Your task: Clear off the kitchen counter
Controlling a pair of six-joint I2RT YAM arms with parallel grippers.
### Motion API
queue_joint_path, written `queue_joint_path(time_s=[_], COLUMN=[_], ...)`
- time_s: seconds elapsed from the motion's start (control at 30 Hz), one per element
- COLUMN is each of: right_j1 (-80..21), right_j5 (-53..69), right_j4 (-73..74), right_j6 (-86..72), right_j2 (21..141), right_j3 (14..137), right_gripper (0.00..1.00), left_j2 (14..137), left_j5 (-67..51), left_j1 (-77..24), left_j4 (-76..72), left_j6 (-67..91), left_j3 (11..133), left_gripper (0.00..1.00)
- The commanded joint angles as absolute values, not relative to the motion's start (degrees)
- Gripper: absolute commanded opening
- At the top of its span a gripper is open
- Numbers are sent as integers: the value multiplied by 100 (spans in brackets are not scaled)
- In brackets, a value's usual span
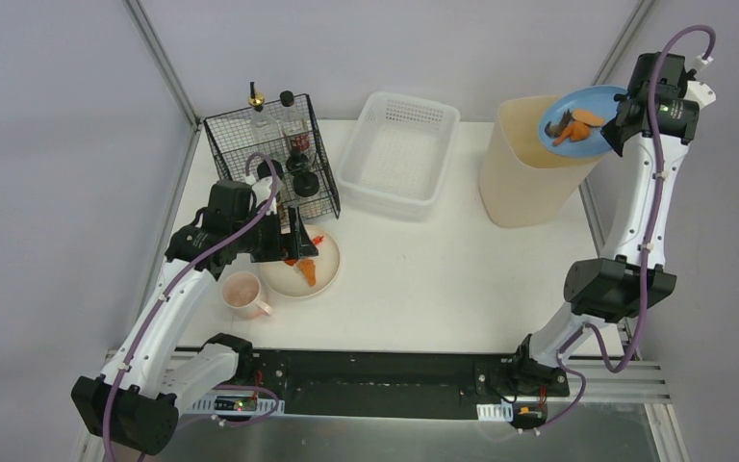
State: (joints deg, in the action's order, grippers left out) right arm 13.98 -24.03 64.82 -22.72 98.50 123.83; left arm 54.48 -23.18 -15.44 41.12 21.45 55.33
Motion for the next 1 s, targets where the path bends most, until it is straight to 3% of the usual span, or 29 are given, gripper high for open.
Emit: queue_joint_path(time_s=[0.0,0.23,0.47,0.67,0.97], right_j1=[1301,567,-196,-407,-617], right_j5=[-2831,-4172,-5763,-6064,-6059], right_j4=[5846,4890,2064,-125,-1270], right_j6=[-1799,-786,1470,2864,3668], right_j2=[9864,9748,8998,8432,8037], right_j3=[12361,11760,10027,8925,8854], right_gripper=[0,0,0,0,0], left_j2=[5440,5475,5483,5471,5488], left_j5=[-2576,-2583,-2550,-2541,-2490], left_j1=[-1582,-1582,-1591,-1593,-1601], left_j4=[3970,3955,3963,3963,3964], left_j6=[2124,2118,2109,2103,2092], left_j3=[5452,5432,5419,5403,5388], left_gripper=[85,85,84,84,85])
